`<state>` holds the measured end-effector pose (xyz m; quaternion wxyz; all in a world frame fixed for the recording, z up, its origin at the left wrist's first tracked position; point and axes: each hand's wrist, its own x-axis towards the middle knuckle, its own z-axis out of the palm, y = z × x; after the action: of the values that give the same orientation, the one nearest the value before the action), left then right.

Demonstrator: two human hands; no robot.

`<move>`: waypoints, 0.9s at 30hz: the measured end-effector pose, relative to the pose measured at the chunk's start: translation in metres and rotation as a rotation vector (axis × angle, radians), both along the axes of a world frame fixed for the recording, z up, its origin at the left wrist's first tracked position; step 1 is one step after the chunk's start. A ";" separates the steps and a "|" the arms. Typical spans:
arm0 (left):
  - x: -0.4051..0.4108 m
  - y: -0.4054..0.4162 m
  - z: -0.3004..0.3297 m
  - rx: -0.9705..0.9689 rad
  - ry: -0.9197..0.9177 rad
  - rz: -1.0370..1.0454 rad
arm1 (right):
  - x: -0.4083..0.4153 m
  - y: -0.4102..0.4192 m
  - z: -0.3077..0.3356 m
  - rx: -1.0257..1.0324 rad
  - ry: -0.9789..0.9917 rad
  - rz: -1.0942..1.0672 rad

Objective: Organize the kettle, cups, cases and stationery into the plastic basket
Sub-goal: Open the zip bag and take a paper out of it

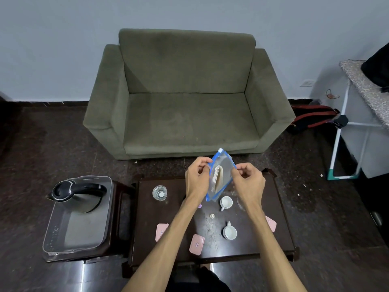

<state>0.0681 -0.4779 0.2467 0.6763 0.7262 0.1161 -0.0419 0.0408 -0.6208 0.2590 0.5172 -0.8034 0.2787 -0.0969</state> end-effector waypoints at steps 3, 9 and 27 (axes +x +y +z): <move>-0.003 0.002 0.000 -0.072 0.044 -0.052 | 0.000 0.004 0.003 0.046 -0.001 0.018; -0.004 0.002 -0.010 -0.054 0.057 -0.037 | 0.000 0.007 0.004 0.080 -0.026 0.052; -0.002 0.010 -0.038 0.229 -0.073 0.049 | 0.016 0.040 -0.020 -0.485 0.440 0.423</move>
<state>0.0658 -0.4683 0.2090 0.5936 0.7967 0.1130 0.0145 0.0566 -0.5809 0.2385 0.2487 -0.9437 0.1801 0.1234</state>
